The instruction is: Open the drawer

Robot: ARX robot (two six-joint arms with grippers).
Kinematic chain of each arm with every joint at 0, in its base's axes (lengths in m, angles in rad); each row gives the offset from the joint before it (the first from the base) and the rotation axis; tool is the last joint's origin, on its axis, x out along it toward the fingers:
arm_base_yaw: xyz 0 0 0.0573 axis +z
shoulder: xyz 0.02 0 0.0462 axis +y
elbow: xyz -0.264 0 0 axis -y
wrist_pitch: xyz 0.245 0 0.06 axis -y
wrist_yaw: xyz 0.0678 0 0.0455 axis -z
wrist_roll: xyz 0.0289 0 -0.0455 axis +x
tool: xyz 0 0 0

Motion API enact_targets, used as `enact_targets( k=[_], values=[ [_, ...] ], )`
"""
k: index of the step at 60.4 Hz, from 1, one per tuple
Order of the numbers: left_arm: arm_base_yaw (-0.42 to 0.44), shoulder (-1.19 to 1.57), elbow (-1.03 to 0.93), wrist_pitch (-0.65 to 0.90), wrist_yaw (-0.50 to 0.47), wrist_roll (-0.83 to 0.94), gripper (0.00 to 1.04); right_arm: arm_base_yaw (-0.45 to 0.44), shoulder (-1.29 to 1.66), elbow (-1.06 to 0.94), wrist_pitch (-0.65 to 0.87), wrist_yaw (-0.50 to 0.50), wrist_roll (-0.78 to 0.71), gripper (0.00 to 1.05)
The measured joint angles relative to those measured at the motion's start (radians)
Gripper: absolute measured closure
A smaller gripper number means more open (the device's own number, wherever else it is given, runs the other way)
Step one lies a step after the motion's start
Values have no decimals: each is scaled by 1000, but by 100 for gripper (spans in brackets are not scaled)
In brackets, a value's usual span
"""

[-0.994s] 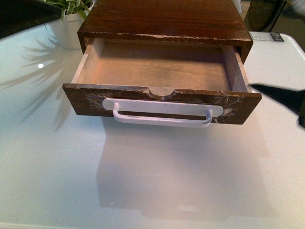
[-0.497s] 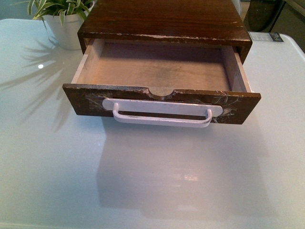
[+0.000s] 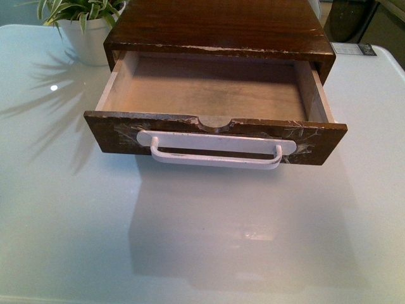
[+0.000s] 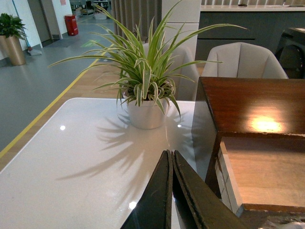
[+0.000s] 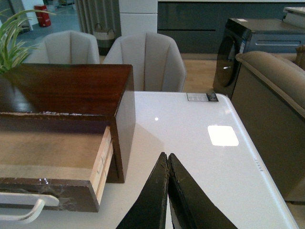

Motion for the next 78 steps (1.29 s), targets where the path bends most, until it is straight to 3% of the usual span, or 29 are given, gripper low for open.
enact_targets(
  k=[10, 15, 38, 56, 61, 78],
  values=[
    [-1, -132, -47, -84, -5, 0, 103, 0, -90, -43, -34, 0, 0, 103],
    [-1, -147, -85, -48, -5, 0, 103, 0, -123, -45, -60, 0, 0, 103],
    [-1, -454, -104, -330, -6, 0, 103, 0, -327, -45, -257, 0, 0, 103],
    [-1, -591, -104, -463, -5, 0, 103, 0, -414, -45, -343, 0, 0, 103],
    [-1, -622, -104, -495, -6, 0, 103, 0, -534, -45, -494, 3, 0, 103],
    [-1, -709, -104, -579, -6, 0, 103, 0, -580, -45, -515, 1, 0, 103]
  ],
)
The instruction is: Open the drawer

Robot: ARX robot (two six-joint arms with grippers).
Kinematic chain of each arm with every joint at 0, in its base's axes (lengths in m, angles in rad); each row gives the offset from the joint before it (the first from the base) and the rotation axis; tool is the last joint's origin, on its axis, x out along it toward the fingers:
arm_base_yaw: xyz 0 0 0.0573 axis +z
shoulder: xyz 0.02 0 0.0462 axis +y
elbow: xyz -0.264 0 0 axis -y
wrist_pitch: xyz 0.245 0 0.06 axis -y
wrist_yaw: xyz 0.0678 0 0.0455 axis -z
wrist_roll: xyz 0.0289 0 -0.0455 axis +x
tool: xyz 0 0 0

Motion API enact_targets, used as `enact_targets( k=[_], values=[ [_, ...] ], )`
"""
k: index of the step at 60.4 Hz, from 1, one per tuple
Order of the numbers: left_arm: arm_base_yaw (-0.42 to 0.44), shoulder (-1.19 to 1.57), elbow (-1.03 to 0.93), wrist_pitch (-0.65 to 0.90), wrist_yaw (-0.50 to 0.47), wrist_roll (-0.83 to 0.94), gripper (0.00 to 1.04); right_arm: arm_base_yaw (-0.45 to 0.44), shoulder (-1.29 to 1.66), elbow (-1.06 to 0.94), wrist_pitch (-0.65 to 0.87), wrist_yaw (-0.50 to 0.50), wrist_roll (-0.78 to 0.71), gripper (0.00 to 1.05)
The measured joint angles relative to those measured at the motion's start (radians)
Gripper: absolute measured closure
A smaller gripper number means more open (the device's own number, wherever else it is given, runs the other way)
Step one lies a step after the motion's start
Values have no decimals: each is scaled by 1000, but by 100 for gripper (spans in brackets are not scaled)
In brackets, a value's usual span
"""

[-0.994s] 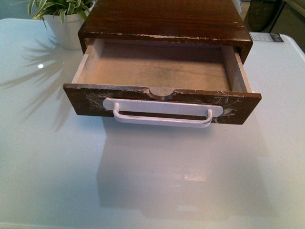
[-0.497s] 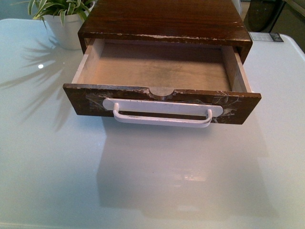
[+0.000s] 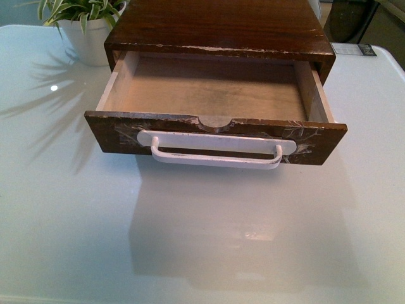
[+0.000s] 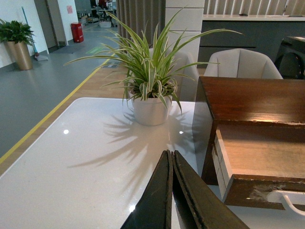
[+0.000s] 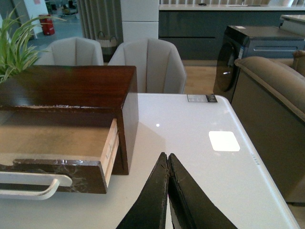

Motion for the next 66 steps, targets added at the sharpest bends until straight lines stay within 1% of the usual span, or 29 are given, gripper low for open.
enact_targets(
  k=[5, 8, 9, 14, 19, 20, 23, 24, 27, 31, 34, 35, 40, 47, 50, 53, 54, 57, 58, 59, 60, 66],
  values=[
    [0, -30, 0, -32, 0, 0, 103, 0, -1, 0, 0, 0, 0, 103],
    [0, -111, 0, -147, 0, 0, 103, 0, -1, 0, 0, 0, 0, 103],
    [0, -124, 0, -160, 0, 0, 103, 0, -1, 0, 0, 0, -1, 102],
    [0, -178, 0, -187, 0, 0, 103, 0, -2, 0, 0, 0, 0, 87],
    [0, -183, 0, -190, 0, 0, 103, 0, -2, 0, 0, 0, 0, 71],
    [0, -183, 0, -190, 0, 0, 103, 0, -2, 0, 0, 0, 0, 69],
    [0, -183, 0, -191, 0, 0, 103, 0, -2, 0, 0, 0, 0, 59],
    [0, -183, 0, -191, 0, 0, 103, 0, -2, 0, 0, 0, 0, 57],
    [0, -183, 0, -191, 0, 0, 103, 0, -2, 0, 0, 0, 0, 46],
    [0, -183, 0, -191, 0, 0, 103, 0, -2, 0, 0, 0, 0, 36],
    [0, -183, 0, -191, 0, 0, 103, 0, -2, 0, 0, 0, 0, 26],
    [0, -183, 0, -191, 0, 0, 103, 0, -2, 0, 0, 0, 0, 24],
    [0, -183, 0, -191, 0, 0, 103, 0, -2, 0, 0, 0, 0, 7],
    [0, -183, 0, -191, 0, 0, 103, 0, -2, 0, 0, 0, 0, 9],
    [0, -183, 0, -191, 0, -1, 94, 0, -2, 0, 0, 0, 0, 9],
    [0, -183, 0, -191, 0, -1, 83, 0, -2, 0, 0, 0, 0, 9],
    [0, -183, 0, -191, 0, -1, 82, 0, -2, 0, 0, 0, 0, 9],
    [0, -183, 0, -191, 0, -1, 71, 0, -2, 0, 0, 0, 0, 9],
    [0, -183, 0, -191, 0, -1, 70, 0, -2, 0, 0, 0, 0, 9],
    [0, -183, 0, -191, 0, -1, 64, 0, -2, 0, 0, 0, 0, 9],
    [0, -183, 0, -191, 0, -1, 63, 0, -2, 0, 0, 0, 0, 9],
    [0, -183, 0, -191, 0, -1, 43, 0, -2, 0, 0, 0, 0, 9]
  ],
)
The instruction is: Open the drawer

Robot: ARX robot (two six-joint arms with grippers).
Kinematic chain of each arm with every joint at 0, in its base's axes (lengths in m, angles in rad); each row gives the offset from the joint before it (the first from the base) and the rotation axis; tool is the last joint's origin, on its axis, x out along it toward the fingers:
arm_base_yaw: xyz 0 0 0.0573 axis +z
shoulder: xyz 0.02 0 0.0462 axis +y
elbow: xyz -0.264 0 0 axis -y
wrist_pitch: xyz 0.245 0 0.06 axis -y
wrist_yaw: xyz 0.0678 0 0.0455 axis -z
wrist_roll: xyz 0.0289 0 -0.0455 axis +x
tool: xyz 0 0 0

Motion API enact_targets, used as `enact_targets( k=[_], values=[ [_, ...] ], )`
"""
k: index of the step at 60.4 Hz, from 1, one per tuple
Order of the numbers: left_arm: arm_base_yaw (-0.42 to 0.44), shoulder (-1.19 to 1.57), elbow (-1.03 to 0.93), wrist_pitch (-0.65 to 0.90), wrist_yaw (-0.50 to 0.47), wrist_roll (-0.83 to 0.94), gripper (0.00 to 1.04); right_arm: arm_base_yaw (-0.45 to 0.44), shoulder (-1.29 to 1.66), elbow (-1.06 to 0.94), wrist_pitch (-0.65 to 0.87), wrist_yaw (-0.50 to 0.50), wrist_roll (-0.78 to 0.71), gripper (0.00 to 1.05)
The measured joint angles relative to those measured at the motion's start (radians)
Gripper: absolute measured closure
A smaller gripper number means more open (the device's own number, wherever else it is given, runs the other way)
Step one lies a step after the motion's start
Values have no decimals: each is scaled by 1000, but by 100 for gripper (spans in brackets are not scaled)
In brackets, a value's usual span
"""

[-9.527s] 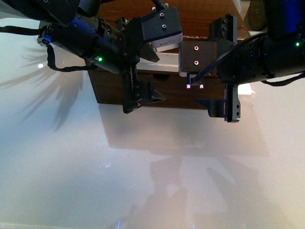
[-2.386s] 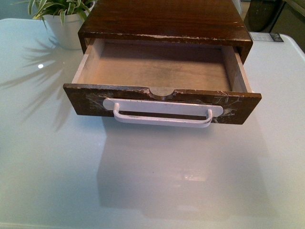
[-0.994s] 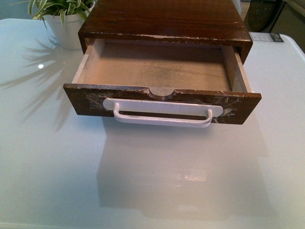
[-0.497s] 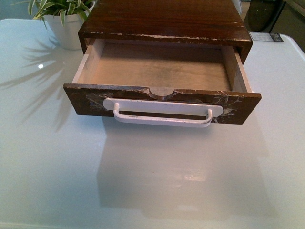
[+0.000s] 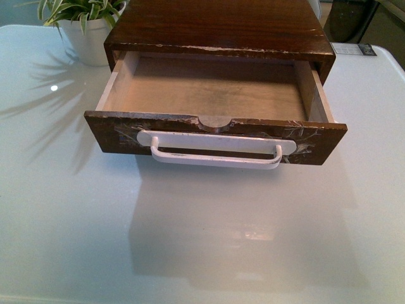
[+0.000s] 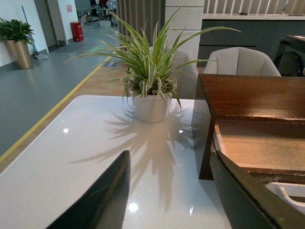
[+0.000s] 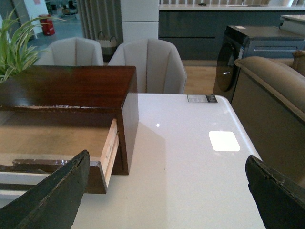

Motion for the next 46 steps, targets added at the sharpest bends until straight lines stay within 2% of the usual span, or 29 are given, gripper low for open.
enact_targets(
  k=[12, 46],
  values=[
    [0, 0, 0, 0, 0, 0, 7, 0, 0, 0, 0, 0, 0, 9],
    [0, 0, 0, 0, 0, 1, 8, 0, 0, 0, 0, 0, 0, 9]
  ],
)
